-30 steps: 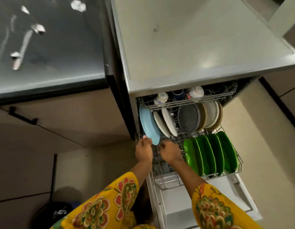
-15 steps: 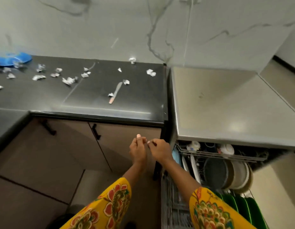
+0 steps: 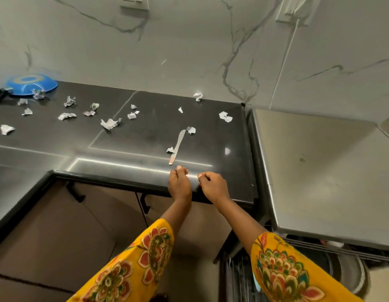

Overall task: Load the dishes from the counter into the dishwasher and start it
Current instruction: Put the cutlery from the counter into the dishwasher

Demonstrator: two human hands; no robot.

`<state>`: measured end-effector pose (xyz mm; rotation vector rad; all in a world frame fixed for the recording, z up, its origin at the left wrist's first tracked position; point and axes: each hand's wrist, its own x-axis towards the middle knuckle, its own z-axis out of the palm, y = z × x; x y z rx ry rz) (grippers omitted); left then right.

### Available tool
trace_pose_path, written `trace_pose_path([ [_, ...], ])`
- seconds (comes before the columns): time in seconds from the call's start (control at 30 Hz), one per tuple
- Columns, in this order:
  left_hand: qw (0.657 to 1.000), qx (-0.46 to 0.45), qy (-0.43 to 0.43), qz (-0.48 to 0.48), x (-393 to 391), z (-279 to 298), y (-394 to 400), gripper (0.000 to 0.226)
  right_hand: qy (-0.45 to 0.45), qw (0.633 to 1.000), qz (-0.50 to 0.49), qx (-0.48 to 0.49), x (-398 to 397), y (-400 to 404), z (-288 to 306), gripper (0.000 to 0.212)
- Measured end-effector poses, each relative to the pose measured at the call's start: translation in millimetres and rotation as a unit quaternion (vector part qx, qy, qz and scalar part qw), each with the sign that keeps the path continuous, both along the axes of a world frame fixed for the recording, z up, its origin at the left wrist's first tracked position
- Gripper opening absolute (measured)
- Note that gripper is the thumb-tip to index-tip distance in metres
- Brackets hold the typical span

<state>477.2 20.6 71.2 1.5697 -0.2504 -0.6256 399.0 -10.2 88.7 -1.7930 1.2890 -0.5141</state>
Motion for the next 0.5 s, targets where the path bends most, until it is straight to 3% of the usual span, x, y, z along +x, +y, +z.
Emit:
trace_pose_path([
  [0.2, 0.985, 0.12, -0.105, -0.065, 62, 4, -43, 0.022, -0.051, 0.995, -0.053, 0.065, 64, -43, -10, 0.019],
  [0.33, 0.934, 0.26, -0.204, -0.137, 89, 8, -63, 0.034, -0.111, 0.981, -0.099, 0.125, 96, -65, -12, 0.028],
  [0.5, 0.899, 0.306, -0.234, -0.208, 100, 10, -75, 0.039, -0.223, 0.934, -0.171, 0.22, 115, -78, -7, 0.032],
])
